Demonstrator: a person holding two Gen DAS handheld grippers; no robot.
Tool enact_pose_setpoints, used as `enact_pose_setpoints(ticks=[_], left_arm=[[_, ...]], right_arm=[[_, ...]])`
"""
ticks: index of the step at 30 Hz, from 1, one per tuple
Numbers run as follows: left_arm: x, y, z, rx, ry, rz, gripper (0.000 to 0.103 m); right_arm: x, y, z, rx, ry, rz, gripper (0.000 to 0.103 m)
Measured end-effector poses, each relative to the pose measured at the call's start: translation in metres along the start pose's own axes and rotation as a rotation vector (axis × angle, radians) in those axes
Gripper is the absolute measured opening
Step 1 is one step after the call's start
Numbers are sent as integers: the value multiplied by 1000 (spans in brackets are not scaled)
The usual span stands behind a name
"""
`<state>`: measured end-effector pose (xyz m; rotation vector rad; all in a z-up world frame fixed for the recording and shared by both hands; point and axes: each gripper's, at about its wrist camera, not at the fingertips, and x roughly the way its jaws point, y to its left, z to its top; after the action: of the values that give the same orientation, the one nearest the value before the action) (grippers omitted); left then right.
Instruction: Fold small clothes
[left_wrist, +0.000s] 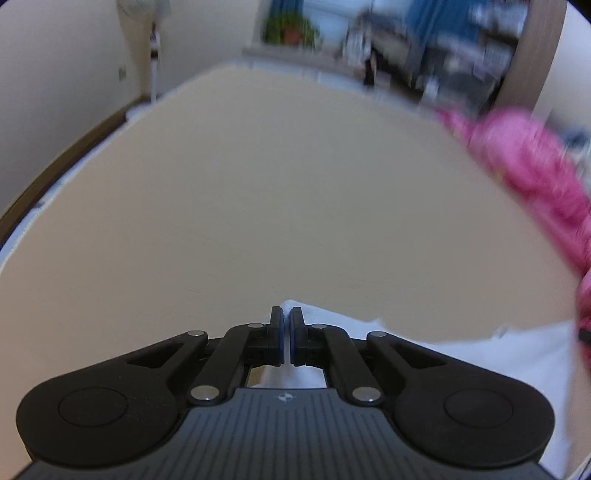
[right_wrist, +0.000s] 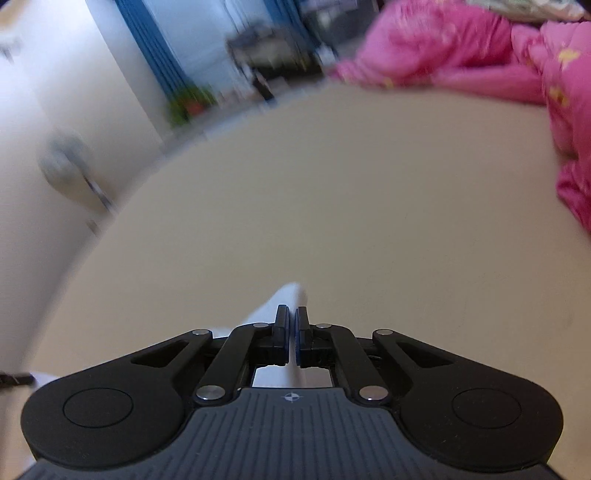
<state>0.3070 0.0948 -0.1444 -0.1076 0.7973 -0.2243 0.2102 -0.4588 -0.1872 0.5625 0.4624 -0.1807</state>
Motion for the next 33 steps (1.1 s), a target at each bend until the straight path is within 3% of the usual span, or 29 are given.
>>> enact_pose_setpoints(ticks=[2, 4, 7, 8, 10, 12, 14, 16, 20, 24, 28, 33], left_arm=[[12, 3, 2, -9, 28, 41, 3], [44, 8, 5, -13, 121, 126, 4], [85, 19, 7, -34, 293, 222, 23], [88, 21, 6, -37, 330, 225, 27], [70, 26, 3, -53, 303, 190, 35], [38, 31, -6, -53, 245, 160, 68], [4, 32, -21, -41, 190, 148, 81], [-29, 31, -42, -7, 178, 121, 83], [-73, 21, -96, 104, 233, 85, 83], [-76, 5, -148, 198, 303, 44, 83], [-76, 3, -169, 248, 323, 66, 83], [-68, 2, -169, 256, 321, 89, 83]], right_arm=[[-3, -10, 7, 24, -3, -25, 2], [18, -21, 8, 35, 64, -95, 2], [50, -28, 2, 27, 167, -249, 7], [53, -23, 0, 58, 173, -259, 7], [26, -26, 2, 107, 126, -192, 7], [-13, -25, 0, 73, 98, -158, 16], [-47, -23, -11, 40, 129, -136, 35], [-67, -22, -27, 1, 186, -115, 38], [-96, -7, -62, -134, 260, -115, 39], [-108, 2, -89, -164, 306, -132, 39], [-109, 13, -104, -174, 330, -164, 39], [-102, 22, -112, -177, 345, -175, 40]])
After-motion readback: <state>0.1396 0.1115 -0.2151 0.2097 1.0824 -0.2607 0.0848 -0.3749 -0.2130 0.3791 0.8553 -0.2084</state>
